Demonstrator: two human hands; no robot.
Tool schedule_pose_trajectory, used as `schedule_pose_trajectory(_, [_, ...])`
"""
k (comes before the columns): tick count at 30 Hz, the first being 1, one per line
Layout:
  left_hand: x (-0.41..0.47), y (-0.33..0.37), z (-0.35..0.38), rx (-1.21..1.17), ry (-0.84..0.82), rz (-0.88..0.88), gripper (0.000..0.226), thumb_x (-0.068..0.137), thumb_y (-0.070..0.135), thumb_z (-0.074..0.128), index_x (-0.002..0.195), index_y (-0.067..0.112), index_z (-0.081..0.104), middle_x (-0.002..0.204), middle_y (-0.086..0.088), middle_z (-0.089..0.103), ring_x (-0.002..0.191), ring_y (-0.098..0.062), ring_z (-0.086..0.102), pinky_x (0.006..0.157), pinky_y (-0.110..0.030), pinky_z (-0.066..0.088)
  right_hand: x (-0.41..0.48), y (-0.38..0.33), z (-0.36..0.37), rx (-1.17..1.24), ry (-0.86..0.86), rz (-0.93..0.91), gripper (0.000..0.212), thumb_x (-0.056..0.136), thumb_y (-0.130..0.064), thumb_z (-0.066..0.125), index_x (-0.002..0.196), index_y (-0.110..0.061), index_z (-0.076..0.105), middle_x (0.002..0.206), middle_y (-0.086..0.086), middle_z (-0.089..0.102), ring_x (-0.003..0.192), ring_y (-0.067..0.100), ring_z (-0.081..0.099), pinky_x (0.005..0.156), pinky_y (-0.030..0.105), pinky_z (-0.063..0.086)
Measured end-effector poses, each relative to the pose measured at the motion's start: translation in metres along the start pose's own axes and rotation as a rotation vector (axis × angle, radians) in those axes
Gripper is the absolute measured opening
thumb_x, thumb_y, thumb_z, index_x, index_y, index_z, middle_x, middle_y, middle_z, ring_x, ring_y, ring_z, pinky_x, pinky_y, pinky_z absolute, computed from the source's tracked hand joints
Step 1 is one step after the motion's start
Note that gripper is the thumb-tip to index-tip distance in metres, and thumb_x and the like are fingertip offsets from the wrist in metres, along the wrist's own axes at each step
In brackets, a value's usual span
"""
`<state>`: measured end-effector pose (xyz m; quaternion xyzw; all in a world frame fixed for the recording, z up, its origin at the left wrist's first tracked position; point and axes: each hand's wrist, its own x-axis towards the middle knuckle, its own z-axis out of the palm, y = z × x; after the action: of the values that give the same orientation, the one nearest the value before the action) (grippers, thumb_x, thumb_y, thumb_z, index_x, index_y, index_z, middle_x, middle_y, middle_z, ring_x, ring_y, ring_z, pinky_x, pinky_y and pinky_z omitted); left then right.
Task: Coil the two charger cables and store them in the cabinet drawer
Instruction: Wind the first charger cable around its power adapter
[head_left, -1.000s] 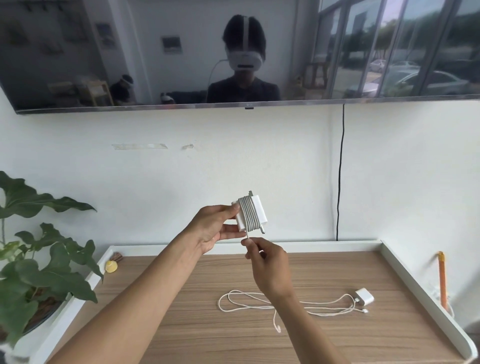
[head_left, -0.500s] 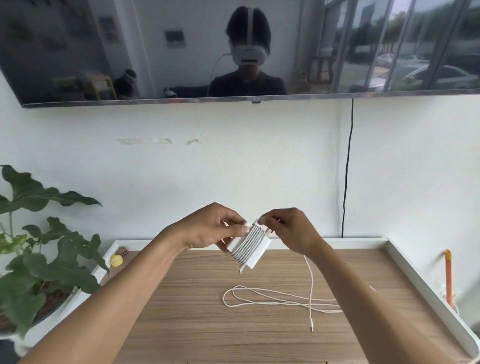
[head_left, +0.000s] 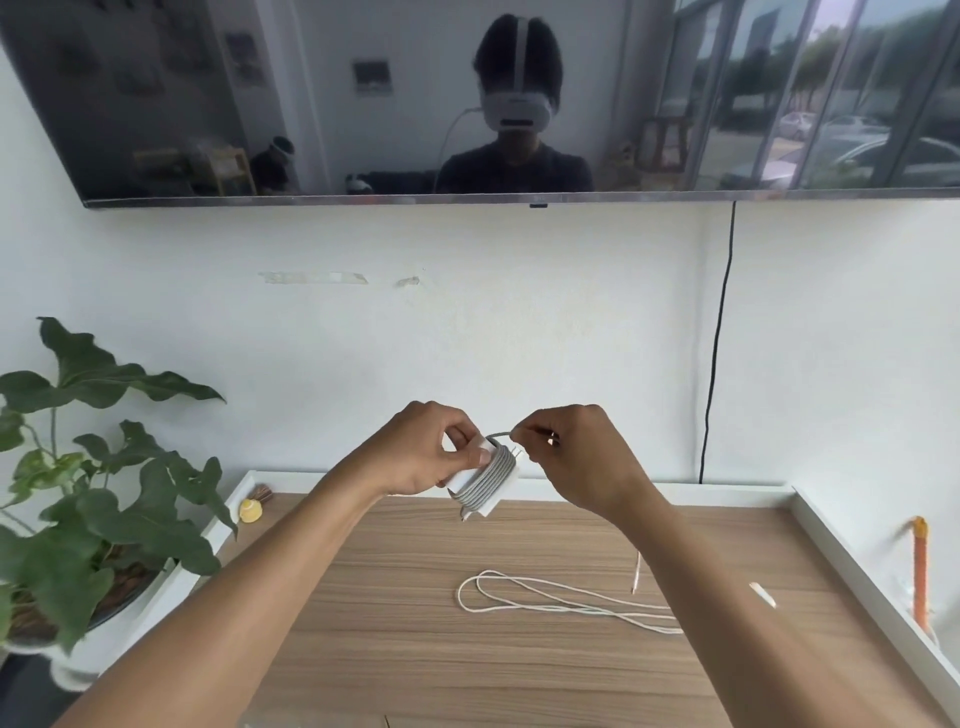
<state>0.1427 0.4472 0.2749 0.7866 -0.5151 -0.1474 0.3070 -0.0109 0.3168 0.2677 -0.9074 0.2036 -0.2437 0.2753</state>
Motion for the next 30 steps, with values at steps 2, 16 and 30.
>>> schedule_pose_trajectory(2, [0.002, -0.002, 0.001, 0.004, 0.062, -0.010, 0.016, 0.084, 0.035, 0.071, 0.090, 0.020, 0.070, 0.085, 0.009, 0.071, 0.059, -0.020, 0.069, 0.062, -0.035, 0.054, -0.006, -0.004, 0.006, -0.054, 0.042, -0.033, 0.020, 0.092, -0.027, 0.054, 0.086, -0.022, 0.072, 0.069, -0.011, 0.066, 0.062, 0.010, 0.055, 0.062, 0.032, 0.050])
schedule_pose_trajectory(16, [0.015, 0.012, 0.015, -0.761, 0.146, -0.386, 0.029, 0.084, 0.019, 0.073, 0.098, -0.006, 0.068, 0.086, -0.015, 0.070, 0.059, -0.026, 0.070, 0.068, -0.044, 0.062, -0.046, -0.007, 0.050, 0.271, 0.293, 0.033, 0.040, 0.094, -0.018, 0.054, 0.055, -0.027, 0.047, 0.046, -0.003, 0.038, 0.048, 0.016, 0.031, 0.047, 0.025, 0.028])
schedule_pose_trajectory(30, [0.022, 0.037, 0.029, -1.036, 0.010, -0.331, 0.037, 0.087, 0.023, 0.068, 0.106, -0.009, 0.066, 0.091, -0.014, 0.072, 0.070, -0.028, 0.072, 0.068, -0.041, 0.062, -0.067, 0.011, 0.057, 0.460, 0.363, 0.145, 0.023, 0.095, -0.025, 0.057, 0.077, -0.015, 0.069, 0.060, 0.018, 0.058, 0.052, 0.025, 0.050, 0.054, 0.033, 0.040])
